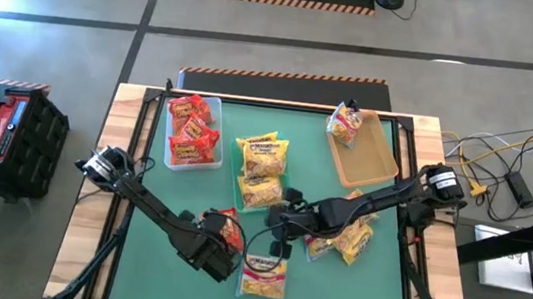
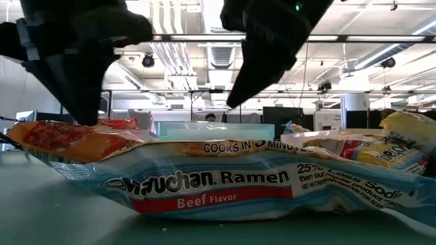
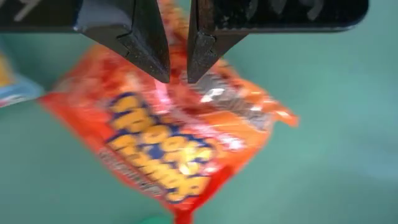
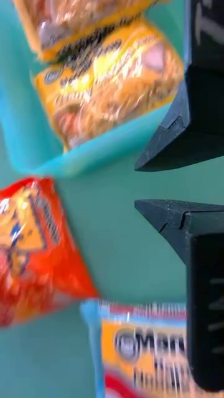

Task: Sort Maruchan noodles
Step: Put the orange noodle pack into the transparent bin

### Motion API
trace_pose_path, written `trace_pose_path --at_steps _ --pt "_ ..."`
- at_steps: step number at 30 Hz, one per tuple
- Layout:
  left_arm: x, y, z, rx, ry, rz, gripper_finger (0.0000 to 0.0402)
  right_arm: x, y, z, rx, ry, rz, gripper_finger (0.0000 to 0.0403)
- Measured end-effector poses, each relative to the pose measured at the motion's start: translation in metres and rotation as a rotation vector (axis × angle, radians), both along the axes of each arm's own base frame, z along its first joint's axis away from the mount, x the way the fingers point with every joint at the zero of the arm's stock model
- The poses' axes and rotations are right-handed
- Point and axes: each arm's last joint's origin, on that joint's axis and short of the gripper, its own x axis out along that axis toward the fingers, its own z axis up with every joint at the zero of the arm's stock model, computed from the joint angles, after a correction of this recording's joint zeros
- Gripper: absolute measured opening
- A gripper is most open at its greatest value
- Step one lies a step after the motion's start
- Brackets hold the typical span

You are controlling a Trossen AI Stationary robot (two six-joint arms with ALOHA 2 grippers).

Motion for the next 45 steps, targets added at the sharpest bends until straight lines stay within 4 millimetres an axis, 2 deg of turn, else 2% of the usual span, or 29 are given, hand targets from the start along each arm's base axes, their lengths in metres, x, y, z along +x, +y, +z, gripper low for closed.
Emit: trace_pose_path --at_steps 4,8,15,20,27,33,40,45 --pt "-0.002 -0.001 -0.002 -0.029 0.077 -0.074 0.0038 -0.001 0.007 0.008 0.067 -0.005 0.060 0.0072" --pt "0.001 -0.007 -0.014 -0.087 0.116 -0.096 0.0038 -0.002 0.013 0.009 0.126 0.011 0.102 0.0072" --pt "0.019 -0.023 -0.032 -0.248 0.023 -0.106 0.0038 -0.004 0.017 0.008 0.230 0.023 0.050 0.0073" --pt "0.027 -0.028 -0.039 -0.266 -0.057 -0.058 0.0038 -0.004 0.017 0.008 0.261 0.021 0.011 0.0074" --pt "0.024 -0.038 -0.031 -0.268 -0.075 -0.064 0.0038 -0.002 0.017 0.009 0.309 -0.005 -0.034 0.0106" --pt "0.028 -0.048 -0.015 -0.210 -0.189 -0.060 0.0038 0.004 0.019 0.012 0.365 -0.078 -0.053 0.0146" --pt "0.020 -0.041 -0.022 -0.145 -0.165 0.051 0.0038 0.006 0.020 0.014 0.397 -0.120 -0.052 0.0180" --pt "0.016 -0.041 -0.028 -0.185 -0.135 0.083 0.0038 0.008 0.018 0.010 0.453 -0.168 -0.088 0.0184"
